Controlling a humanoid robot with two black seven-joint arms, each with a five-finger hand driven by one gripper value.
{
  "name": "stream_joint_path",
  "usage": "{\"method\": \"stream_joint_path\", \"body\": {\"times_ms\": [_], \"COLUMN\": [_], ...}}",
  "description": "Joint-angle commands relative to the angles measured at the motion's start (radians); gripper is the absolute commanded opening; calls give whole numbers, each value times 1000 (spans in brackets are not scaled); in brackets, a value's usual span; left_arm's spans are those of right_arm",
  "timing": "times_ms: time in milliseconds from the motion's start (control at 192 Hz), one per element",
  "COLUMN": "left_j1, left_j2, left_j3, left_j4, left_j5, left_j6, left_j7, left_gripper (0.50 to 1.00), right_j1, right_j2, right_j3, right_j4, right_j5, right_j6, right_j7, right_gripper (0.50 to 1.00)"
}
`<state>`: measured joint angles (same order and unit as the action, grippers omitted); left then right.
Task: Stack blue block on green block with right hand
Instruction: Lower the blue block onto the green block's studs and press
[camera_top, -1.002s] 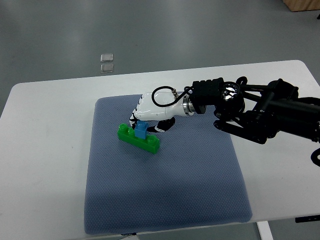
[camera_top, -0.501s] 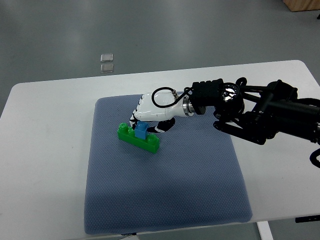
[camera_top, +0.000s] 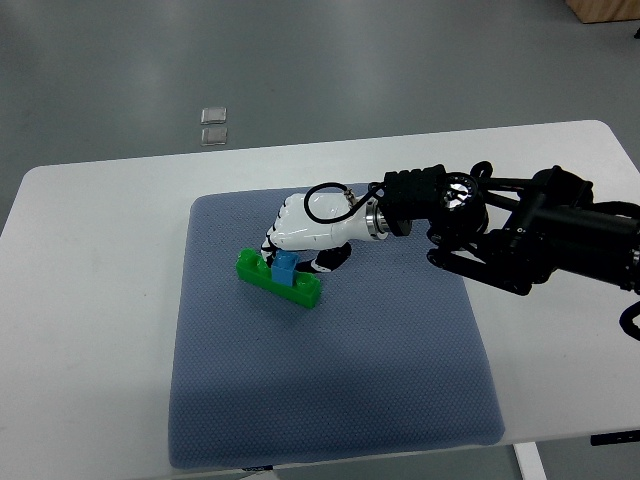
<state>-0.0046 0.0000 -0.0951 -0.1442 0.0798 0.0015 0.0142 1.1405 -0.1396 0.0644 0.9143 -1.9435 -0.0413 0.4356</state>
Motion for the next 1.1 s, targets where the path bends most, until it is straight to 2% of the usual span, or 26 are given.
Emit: {"method": "stream_joint_path", "body": {"times_ms": [0, 987, 1044, 1096], "left_j1": [0, 0, 0, 0], "left_j2": [0, 0, 0, 0], "left_j3": [0, 0, 0, 0], "left_j4": [0, 0, 0, 0], "left_j5": [0, 0, 0, 0], "left_j6": [0, 0, 0, 0], "left_j7": [1, 0, 0, 1], "left_gripper": [1000, 1000, 1000, 1000], "right_j1": [-1, -15, -13, -13], "right_j2": [3, 17, 15, 17], "right_j3": [0, 2, 2, 5], "right_j4": [0, -14, -14, -15], "right_j5": [-3, -11, -8, -6], "right_j6": [0, -2, -2, -2], "right_j7": [0, -2, -2, -2], "right_gripper": [558, 558, 572, 611]}}
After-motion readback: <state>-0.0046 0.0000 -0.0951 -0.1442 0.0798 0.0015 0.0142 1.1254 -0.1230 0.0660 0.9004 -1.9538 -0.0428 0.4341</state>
